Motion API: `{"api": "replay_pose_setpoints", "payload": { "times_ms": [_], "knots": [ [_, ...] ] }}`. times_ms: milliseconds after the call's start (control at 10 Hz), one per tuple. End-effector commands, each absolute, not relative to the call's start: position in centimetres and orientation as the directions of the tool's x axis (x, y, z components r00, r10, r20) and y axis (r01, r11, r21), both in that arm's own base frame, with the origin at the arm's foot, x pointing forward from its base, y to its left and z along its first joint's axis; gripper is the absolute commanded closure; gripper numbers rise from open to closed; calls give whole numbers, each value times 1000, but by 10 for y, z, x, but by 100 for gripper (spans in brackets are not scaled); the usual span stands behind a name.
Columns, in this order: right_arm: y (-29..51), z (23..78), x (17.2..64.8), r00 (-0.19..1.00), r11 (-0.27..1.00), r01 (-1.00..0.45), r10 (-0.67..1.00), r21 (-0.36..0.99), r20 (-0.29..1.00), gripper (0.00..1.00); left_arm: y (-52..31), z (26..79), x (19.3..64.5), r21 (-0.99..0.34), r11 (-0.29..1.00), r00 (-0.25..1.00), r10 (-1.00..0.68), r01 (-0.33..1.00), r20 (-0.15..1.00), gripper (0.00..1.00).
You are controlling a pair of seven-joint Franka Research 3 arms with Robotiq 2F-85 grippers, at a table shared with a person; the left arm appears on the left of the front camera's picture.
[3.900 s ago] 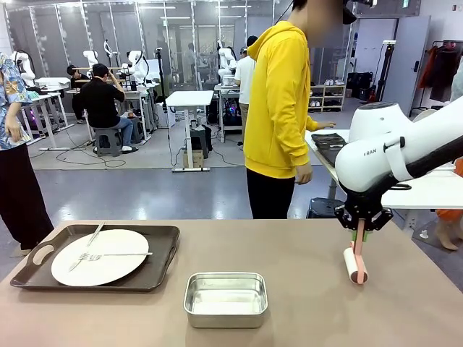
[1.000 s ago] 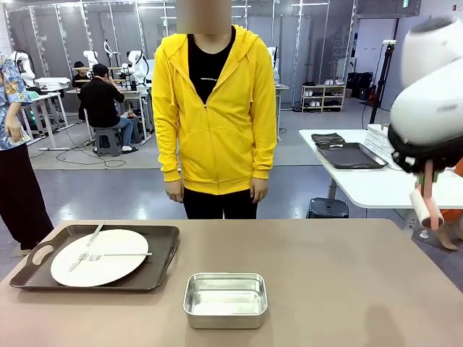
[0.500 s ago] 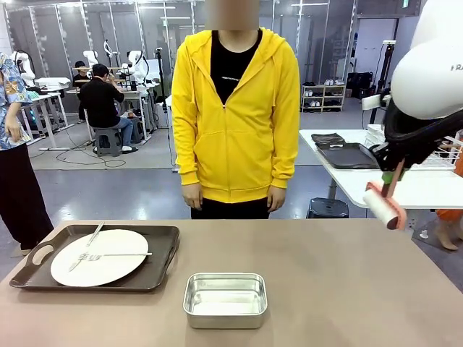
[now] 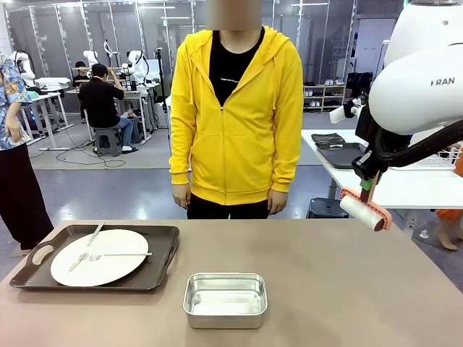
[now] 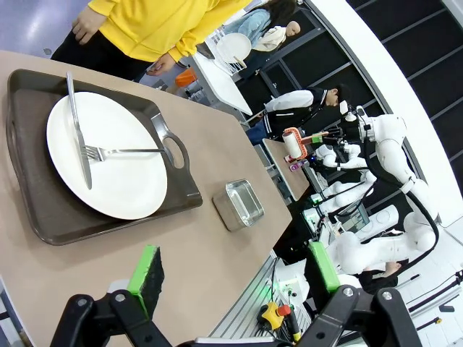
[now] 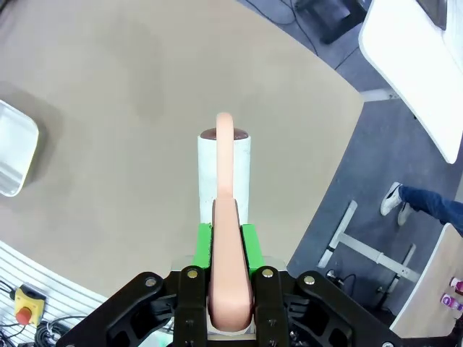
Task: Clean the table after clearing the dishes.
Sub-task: When the left (or right) Handle tray is removed, use the left hand (or right hand) to clean the left (or right) side of the table with the Lint Roller, then place the Lint Roller back on top of the Airtight Container.
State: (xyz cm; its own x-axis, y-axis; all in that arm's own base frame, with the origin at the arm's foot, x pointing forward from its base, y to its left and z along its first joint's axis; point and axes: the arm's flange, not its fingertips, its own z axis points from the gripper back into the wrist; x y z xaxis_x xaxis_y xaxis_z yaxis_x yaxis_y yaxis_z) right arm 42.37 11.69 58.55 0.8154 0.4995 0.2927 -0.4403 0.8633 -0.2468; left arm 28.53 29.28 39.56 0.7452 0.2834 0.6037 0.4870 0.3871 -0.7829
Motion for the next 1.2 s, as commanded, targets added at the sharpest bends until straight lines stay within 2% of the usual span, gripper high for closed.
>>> {"api": "replay_pose_setpoints", "payload": {
  "times_ms": [0, 1100],
  "knots": [
    [113, 591, 423, 835, 883, -404, 463, -240, 299, 79, 294, 397, 282, -777, 386, 738, 284, 497, 613, 0],
    [113, 591, 423, 835, 883, -404, 463, -240, 299, 79, 294, 397, 282, -777, 386, 738, 284, 497, 613, 0]
  ]
}}
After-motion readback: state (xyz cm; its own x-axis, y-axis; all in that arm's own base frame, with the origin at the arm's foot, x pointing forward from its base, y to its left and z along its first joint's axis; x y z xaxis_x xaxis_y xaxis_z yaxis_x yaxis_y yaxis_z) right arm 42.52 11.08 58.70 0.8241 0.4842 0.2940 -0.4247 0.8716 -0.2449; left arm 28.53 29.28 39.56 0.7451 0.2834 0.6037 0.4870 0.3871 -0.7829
